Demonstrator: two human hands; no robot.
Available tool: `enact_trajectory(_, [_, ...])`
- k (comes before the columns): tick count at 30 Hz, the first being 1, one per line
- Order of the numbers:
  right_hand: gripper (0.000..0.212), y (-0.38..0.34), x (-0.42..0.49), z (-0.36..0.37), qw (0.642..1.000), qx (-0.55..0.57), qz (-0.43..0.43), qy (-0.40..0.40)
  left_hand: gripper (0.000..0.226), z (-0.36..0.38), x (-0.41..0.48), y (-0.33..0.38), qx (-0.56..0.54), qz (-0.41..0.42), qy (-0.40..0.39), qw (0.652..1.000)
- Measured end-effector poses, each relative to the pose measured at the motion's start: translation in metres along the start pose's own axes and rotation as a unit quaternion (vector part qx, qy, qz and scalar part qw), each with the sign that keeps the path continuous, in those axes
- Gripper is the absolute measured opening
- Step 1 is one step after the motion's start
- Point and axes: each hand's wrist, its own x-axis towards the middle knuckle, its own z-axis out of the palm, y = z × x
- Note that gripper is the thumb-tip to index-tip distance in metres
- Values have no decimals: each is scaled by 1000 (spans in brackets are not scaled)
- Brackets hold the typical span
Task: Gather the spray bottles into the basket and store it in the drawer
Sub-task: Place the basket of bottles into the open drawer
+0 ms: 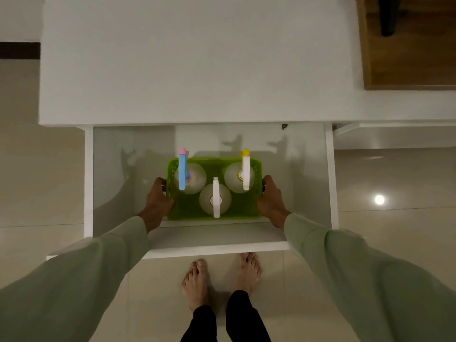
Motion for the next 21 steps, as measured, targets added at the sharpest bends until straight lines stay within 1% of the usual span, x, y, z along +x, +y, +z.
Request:
enact_trajectory(4, [11,-1,5,2,1000,-22,8,1,29,3,5,-8,19,2,-9,1000])
enact_trajectory(6, [15,-1,5,0,999,-30,23,-15,40,4,5,-10,18,-13,-22,1000])
enact_trajectory(8, [27,-1,4,-4,997,-31,47,-44,55,0,2,-8,0,-38,-51,998])
enact_trajectory(10, [46,0,0,-9,994,-25,75,-74,65,-7,-6,-3,-9,-57,-69,996])
enact_trajectory(12, [56,-3,-10,-19,992,-18,93,-83,68,-17,-22,3,13,-38,-50,998])
enact_trajectory(13, [56,-4,-19,-24,993,-15,83,-78,64,-21,-34,7,22,-14,-36,999])
enact_trajectory(14, [52,-6,-28,-30,996,-20,59,-71,57,-25,-48,12,28,14,-25,999])
enact_trajectory(16, [44,-10,-58,-40,997,-42,-14,-65,40,-32,-83,21,55,67,-24,996])
enact_trajectory(18, [49,-11,-95,-47,990,-55,-98,-91,26,-38,-122,24,92,135,-60,985])
enact_trajectory(19, [55,-10,-113,-49,981,-72,-137,-115,24,-40,-141,25,115,169,-89,975])
enact_trajectory(21, [65,-8,-141,-51,949,-161,-212,-171,37,-46,-170,24,204,238,-118,942])
